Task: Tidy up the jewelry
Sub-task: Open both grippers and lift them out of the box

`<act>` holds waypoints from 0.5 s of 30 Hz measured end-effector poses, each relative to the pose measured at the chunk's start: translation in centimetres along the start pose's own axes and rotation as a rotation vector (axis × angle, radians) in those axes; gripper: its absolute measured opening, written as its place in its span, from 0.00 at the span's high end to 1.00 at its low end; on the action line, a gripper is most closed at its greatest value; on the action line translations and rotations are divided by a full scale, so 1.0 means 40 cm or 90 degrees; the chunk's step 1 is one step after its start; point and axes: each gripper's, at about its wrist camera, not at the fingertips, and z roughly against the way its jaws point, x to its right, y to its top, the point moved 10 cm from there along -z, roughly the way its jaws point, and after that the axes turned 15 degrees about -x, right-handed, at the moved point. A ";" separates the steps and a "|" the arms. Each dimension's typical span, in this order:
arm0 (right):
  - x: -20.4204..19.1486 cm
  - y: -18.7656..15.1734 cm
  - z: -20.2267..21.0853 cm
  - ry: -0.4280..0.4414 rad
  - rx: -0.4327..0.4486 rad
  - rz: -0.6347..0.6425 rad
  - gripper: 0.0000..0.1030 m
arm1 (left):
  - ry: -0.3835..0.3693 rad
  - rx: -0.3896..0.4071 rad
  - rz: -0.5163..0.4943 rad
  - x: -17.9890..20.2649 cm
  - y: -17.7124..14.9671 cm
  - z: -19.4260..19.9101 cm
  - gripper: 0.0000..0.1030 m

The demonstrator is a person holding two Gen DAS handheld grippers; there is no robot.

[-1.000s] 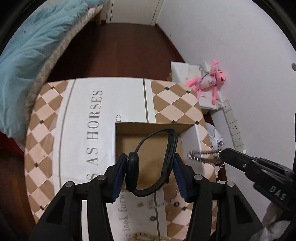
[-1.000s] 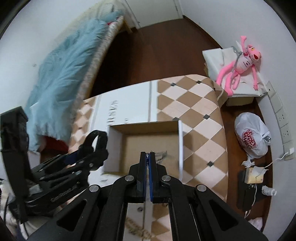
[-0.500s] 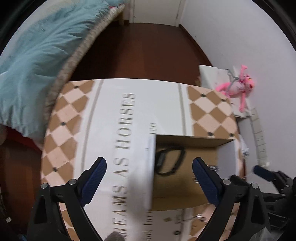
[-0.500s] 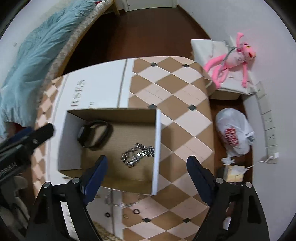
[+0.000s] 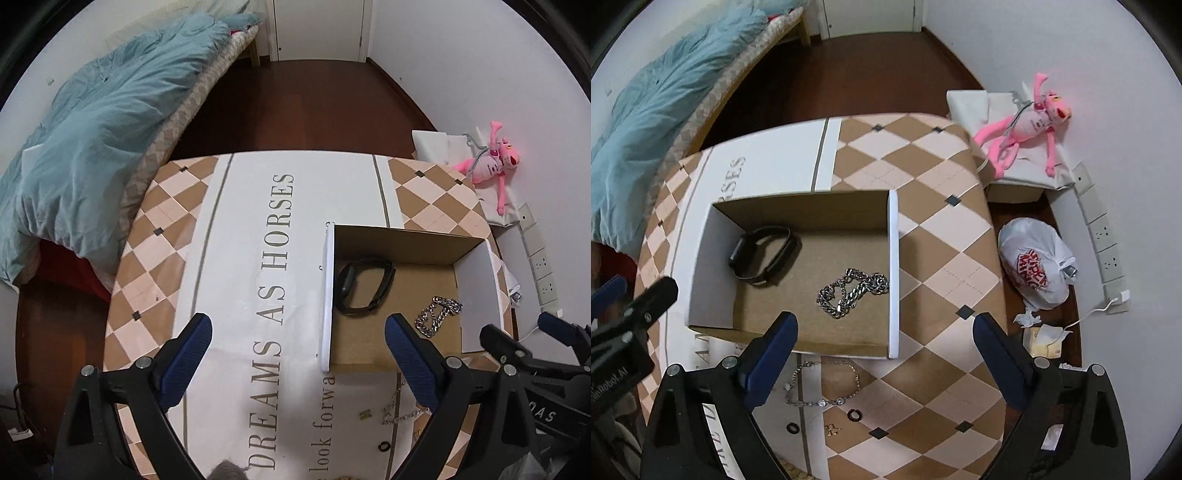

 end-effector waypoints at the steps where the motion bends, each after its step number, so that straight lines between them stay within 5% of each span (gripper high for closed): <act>1: 0.001 -0.003 0.012 0.000 0.006 -0.002 0.06 | 0.004 0.005 0.000 0.000 -0.004 0.008 0.07; 15: -0.003 -0.115 0.214 0.031 0.099 -0.017 0.06 | 0.001 0.074 0.007 -0.019 -0.091 0.170 0.07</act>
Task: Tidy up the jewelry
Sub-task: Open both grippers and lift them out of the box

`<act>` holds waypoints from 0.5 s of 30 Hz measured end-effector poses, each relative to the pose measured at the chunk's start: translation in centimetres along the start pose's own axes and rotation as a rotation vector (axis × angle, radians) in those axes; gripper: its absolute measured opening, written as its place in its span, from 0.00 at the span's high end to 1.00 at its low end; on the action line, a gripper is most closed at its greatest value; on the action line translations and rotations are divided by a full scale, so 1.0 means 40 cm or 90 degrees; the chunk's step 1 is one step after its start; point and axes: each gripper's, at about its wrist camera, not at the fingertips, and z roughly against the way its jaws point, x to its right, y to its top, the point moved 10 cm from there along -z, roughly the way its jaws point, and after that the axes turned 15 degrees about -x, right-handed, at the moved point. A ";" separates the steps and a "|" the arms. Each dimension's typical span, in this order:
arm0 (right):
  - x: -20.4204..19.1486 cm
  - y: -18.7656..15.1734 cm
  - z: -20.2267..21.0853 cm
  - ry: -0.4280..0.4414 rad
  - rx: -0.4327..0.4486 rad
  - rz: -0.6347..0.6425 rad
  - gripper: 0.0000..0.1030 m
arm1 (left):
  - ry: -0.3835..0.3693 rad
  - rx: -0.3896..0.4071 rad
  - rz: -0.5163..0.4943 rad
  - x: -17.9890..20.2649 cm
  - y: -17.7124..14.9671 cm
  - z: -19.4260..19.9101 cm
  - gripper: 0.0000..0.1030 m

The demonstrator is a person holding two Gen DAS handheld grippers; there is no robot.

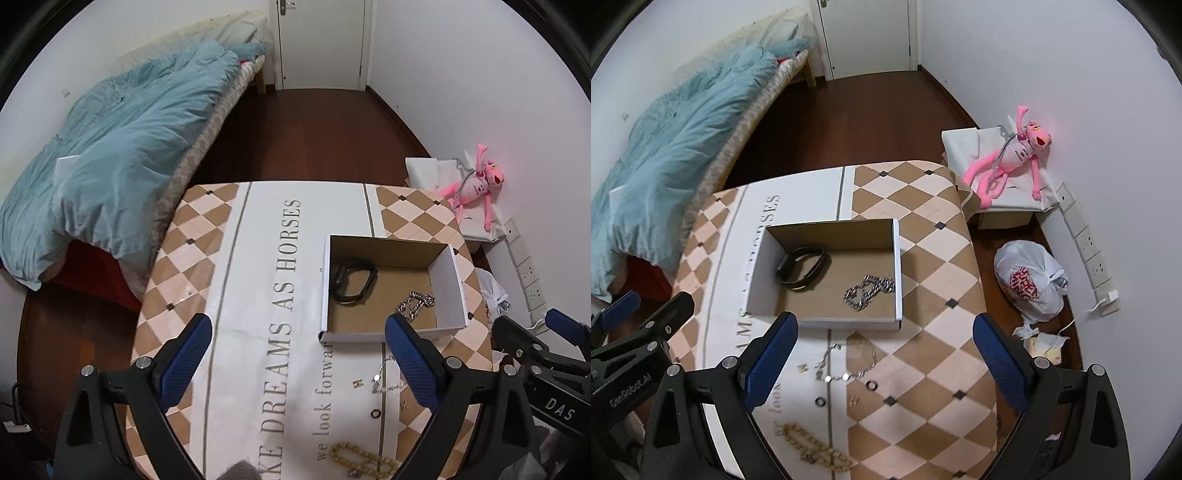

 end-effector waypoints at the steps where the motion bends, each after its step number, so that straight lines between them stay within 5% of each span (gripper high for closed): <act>1: 0.005 -0.018 0.005 0.002 -0.001 -0.003 0.06 | 0.003 0.002 0.000 -0.005 -0.011 0.006 0.07; 7: 0.038 -0.158 -0.067 0.010 -0.045 -0.016 0.06 | 0.013 -0.036 -0.007 -0.014 -0.147 -0.049 0.07; 8: 0.044 -0.186 -0.090 0.012 -0.057 -0.019 0.14 | 0.011 -0.054 -0.010 -0.009 -0.177 -0.075 0.07; 9: 0.049 -0.214 -0.116 0.016 -0.069 -0.020 0.32 | 0.009 -0.066 -0.013 -0.002 -0.200 -0.093 0.07; 11: 0.064 -0.266 -0.170 0.022 -0.103 -0.030 0.45 | 0.004 -0.111 -0.017 0.007 -0.265 -0.157 0.07; 15: 0.092 -0.342 -0.246 0.037 -0.136 -0.050 0.45 | -0.023 -0.169 -0.015 0.028 -0.353 -0.244 0.08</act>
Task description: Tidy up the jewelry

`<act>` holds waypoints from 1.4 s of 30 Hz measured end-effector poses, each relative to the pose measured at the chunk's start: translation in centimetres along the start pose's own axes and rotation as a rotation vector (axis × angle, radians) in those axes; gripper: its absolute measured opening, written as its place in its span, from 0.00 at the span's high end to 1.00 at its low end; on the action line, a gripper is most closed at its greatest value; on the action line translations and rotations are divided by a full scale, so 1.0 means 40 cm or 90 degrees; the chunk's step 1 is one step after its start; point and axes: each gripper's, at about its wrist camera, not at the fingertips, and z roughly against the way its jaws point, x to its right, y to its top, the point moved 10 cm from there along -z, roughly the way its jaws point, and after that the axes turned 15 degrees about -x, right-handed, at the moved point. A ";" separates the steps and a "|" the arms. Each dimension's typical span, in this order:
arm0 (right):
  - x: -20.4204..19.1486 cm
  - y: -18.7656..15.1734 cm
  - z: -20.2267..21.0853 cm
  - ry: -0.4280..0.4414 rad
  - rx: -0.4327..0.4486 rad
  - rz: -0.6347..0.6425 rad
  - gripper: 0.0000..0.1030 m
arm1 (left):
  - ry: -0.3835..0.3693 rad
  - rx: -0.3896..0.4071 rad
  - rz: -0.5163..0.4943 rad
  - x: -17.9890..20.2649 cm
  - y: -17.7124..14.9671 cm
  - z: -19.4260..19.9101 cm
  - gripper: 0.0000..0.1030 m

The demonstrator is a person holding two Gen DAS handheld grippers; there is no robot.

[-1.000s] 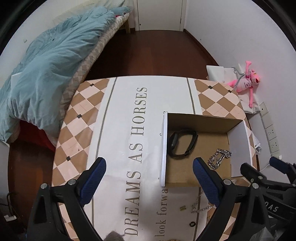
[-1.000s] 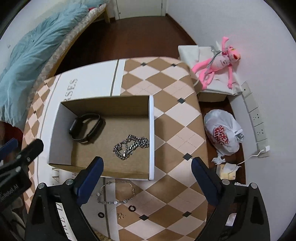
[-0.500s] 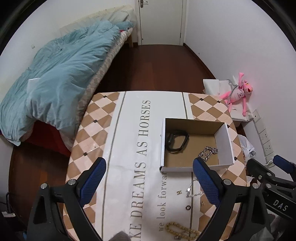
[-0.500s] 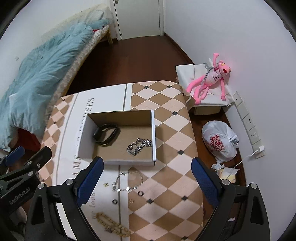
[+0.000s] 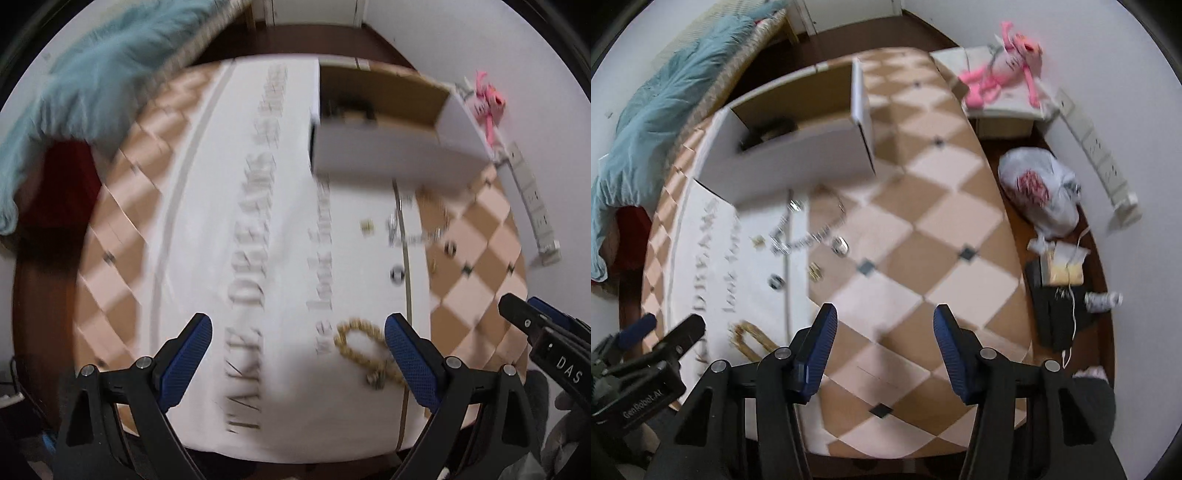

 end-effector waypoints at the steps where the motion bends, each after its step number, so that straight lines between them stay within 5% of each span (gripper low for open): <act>1: 0.009 -0.009 -0.015 0.002 -0.004 -0.005 0.45 | -0.011 -0.012 -0.001 0.008 -0.009 -0.027 0.08; 6: 0.051 -0.024 -0.067 0.010 -0.009 -0.025 0.45 | -0.026 -0.020 -0.031 0.052 -0.017 -0.087 0.10; 12: 0.062 -0.022 -0.088 0.012 -0.004 -0.028 0.45 | -0.048 0.007 -0.071 0.107 -0.037 -0.098 0.45; 13: 0.060 -0.021 -0.089 0.012 -0.002 -0.028 0.45 | -0.061 0.011 -0.076 0.118 -0.039 -0.095 0.65; 16: 0.055 -0.016 -0.090 0.019 -0.003 -0.030 0.45 | -0.071 0.011 -0.096 0.152 -0.048 -0.097 0.86; 19: 0.053 -0.013 -0.081 0.025 -0.001 -0.030 0.45 | -0.085 0.019 -0.087 0.153 -0.058 -0.095 0.88; 21: 0.055 -0.010 -0.072 0.030 0.003 -0.033 0.45 | -0.100 0.024 -0.072 0.138 -0.058 -0.082 1.00; 28: 0.042 0.011 -0.045 0.054 0.013 -0.033 0.45 | -0.126 0.045 -0.026 0.041 -0.007 -0.027 1.00; 31: 0.033 0.017 -0.042 0.057 0.012 -0.030 0.45 | -0.188 0.019 -0.016 0.032 -0.003 -0.027 0.98; 33: 0.032 0.017 -0.042 0.058 0.013 -0.029 0.45 | -0.186 -0.028 -0.012 0.047 -0.025 -0.056 0.93; 37: 0.035 0.014 -0.045 0.053 0.012 -0.029 0.45 | -0.199 -0.059 -0.028 0.087 -0.050 -0.094 0.54; 42: 0.052 0.004 -0.049 0.044 0.012 -0.032 0.45 | -0.146 -0.039 -0.057 0.116 -0.064 -0.102 0.54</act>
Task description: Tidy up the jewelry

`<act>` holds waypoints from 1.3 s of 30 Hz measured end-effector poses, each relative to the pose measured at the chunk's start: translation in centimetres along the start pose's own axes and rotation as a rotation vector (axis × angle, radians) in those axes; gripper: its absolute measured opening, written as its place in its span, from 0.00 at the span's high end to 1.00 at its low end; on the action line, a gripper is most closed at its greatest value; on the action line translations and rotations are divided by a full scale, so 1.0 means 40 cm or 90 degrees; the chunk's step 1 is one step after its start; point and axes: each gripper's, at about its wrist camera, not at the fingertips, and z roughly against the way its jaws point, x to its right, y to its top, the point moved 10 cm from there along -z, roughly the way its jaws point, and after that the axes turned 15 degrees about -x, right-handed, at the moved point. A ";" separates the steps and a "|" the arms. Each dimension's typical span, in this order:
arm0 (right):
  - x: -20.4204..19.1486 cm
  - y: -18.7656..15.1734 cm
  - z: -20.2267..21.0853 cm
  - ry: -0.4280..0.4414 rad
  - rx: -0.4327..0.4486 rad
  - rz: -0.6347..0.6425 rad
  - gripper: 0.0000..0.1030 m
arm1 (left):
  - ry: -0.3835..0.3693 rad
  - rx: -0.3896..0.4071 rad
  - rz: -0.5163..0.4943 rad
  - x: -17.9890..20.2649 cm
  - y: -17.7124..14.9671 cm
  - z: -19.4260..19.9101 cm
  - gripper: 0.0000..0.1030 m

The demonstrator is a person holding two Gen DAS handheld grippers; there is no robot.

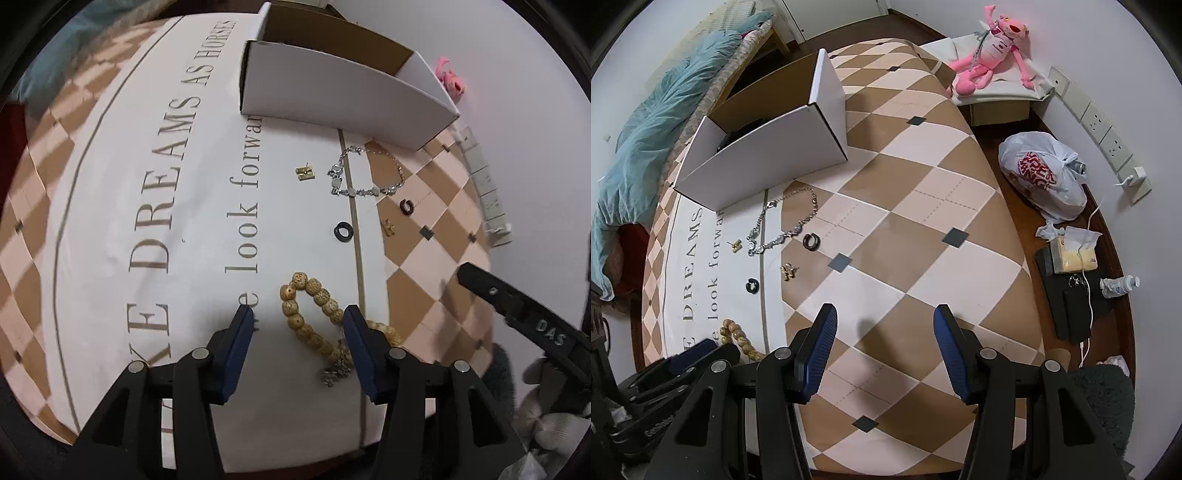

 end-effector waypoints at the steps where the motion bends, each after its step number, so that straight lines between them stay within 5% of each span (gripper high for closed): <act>1: 0.003 -0.001 -0.002 -0.001 -0.001 -0.001 0.45 | 0.013 0.006 -0.005 0.002 0.003 -0.002 0.54; 4: 0.009 -0.007 -0.010 -0.003 -0.005 -0.002 0.45 | 0.056 0.034 -0.042 0.021 0.006 -0.002 0.61; 5: 0.009 -0.010 -0.012 -0.005 -0.005 -0.002 0.45 | 0.045 0.040 -0.051 0.034 0.009 -0.003 0.76; 11: 0.001 -0.014 -0.015 0.001 -0.006 -0.001 0.45 | 0.032 0.050 -0.050 0.044 0.017 0.010 1.00; 18: -0.018 0.005 0.007 0.025 0.008 0.002 0.45 | 0.003 0.073 -0.006 -0.018 0.038 0.066 1.00; 23: -0.036 0.016 0.015 0.035 0.010 0.008 0.45 | -0.090 0.036 0.023 -0.020 0.035 0.068 0.98; 27: -0.033 0.016 0.017 0.035 0.012 0.007 0.45 | -0.025 -0.030 0.006 0.002 0.018 0.009 0.93; 33: -0.011 0.010 0.011 0.033 0.007 -0.007 0.45 | -0.016 -0.042 -0.005 0.022 0.014 -0.002 0.91; 37: 0.003 0.011 0.007 0.036 0.007 -0.010 0.45 | -0.004 -0.045 -0.020 0.037 0.019 -0.008 0.60; 39: 0.003 0.010 0.005 0.037 0.007 -0.010 0.45 | 0.009 -0.048 -0.033 0.048 0.018 -0.010 0.60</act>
